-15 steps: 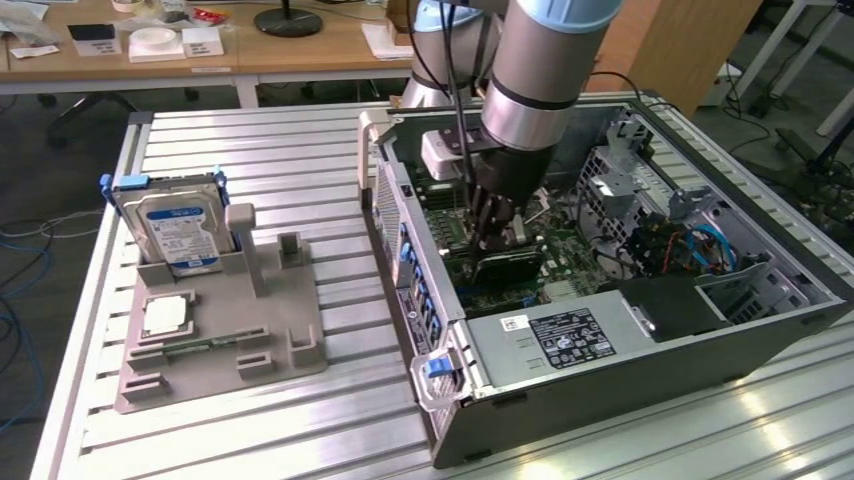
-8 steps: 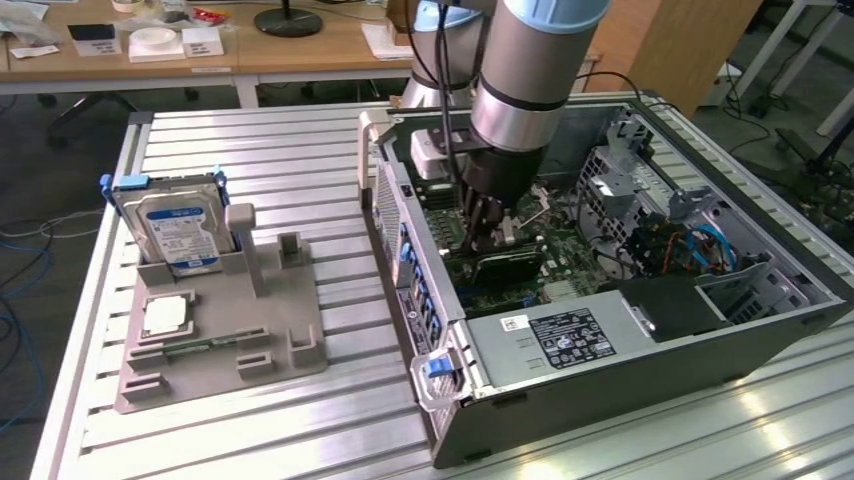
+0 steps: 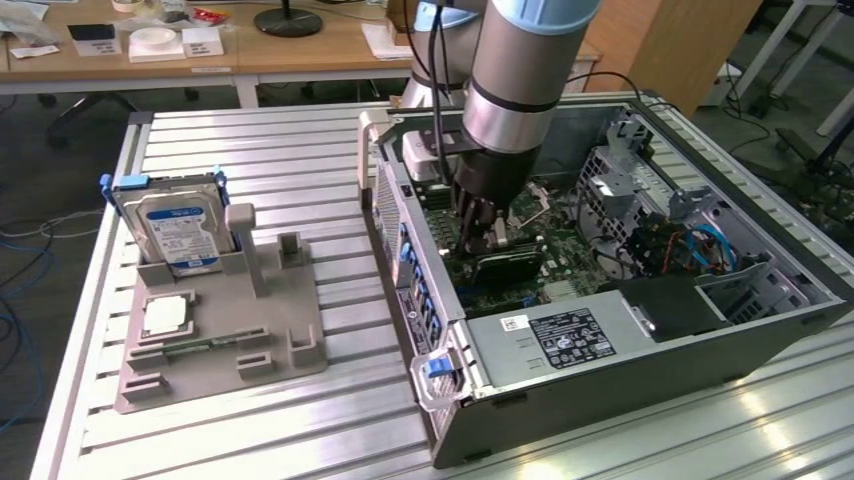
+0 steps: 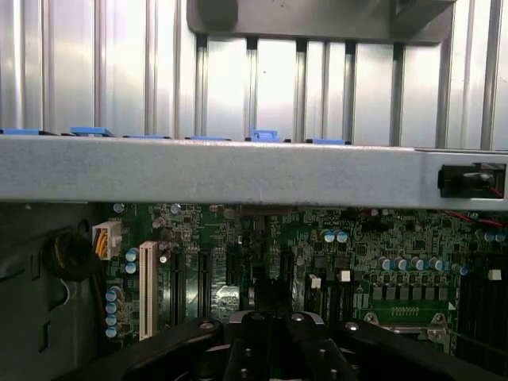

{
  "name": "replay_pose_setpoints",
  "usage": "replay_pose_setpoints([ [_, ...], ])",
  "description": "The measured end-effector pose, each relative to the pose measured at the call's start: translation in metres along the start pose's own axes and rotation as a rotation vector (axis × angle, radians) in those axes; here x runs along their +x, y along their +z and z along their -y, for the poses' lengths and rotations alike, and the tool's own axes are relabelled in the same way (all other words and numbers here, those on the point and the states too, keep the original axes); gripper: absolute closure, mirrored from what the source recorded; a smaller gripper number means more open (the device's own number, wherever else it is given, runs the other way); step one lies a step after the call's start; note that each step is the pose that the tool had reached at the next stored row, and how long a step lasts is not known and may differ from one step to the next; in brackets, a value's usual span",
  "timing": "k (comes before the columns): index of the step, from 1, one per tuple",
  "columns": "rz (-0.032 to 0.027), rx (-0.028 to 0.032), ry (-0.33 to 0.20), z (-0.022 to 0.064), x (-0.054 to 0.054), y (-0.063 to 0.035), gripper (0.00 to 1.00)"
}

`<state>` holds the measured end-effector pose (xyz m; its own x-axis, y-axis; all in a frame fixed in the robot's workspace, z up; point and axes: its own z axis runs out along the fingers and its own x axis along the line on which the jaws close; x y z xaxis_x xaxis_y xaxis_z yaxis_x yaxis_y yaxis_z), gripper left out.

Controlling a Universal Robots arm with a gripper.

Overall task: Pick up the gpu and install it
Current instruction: 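Press down on the gpu until it lock into place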

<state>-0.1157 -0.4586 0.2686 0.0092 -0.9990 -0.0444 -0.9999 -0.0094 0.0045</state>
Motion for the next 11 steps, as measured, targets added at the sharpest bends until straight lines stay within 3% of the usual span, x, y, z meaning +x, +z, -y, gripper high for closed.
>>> replay_pose_setpoints([
  [11, 0.0003, -0.0001, 0.000, -0.0001, 0.0004, 0.0083, 0.89],
])
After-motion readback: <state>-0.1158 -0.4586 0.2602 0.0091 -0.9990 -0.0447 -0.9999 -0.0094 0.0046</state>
